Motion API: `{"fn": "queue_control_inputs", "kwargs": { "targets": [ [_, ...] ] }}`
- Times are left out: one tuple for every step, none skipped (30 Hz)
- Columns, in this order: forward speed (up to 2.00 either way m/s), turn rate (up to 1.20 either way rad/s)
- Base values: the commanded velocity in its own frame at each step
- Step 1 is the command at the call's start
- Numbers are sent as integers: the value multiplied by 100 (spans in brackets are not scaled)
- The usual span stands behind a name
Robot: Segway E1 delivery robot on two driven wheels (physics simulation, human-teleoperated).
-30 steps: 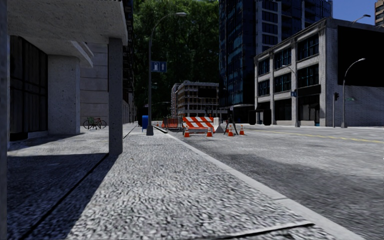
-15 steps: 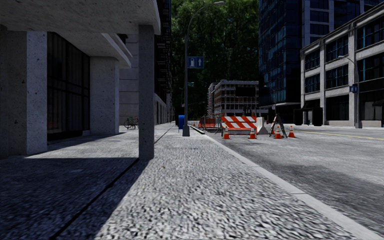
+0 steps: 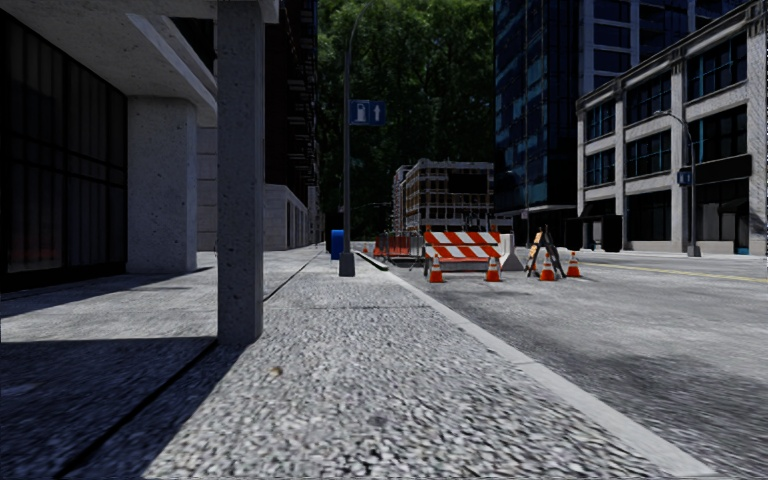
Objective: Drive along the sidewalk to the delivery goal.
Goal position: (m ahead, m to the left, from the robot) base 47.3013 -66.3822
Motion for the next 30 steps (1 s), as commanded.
{"fn": "queue_control_inputs", "kwargs": {
  "targets": [
    [171, 0],
    [171, 0],
    [171, 0],
    [171, 0],
    [171, 0],
    [171, 0],
    [171, 0],
    [171, 0],
    [171, 0],
    [171, 0],
    [171, 0],
    [171, 0],
    [171, 0],
    [171, 0],
    [171, 0],
    [171, 0],
    [171, 0],
    [171, 0],
    [171, 0],
    [171, 0],
    [171, 0],
    [171, 0],
    [171, 0],
    [171, 0],
    [171, 0],
    [171, 0],
    [171, 0],
    [171, 0],
    [171, 0],
    [171, 0]
  ]
}}
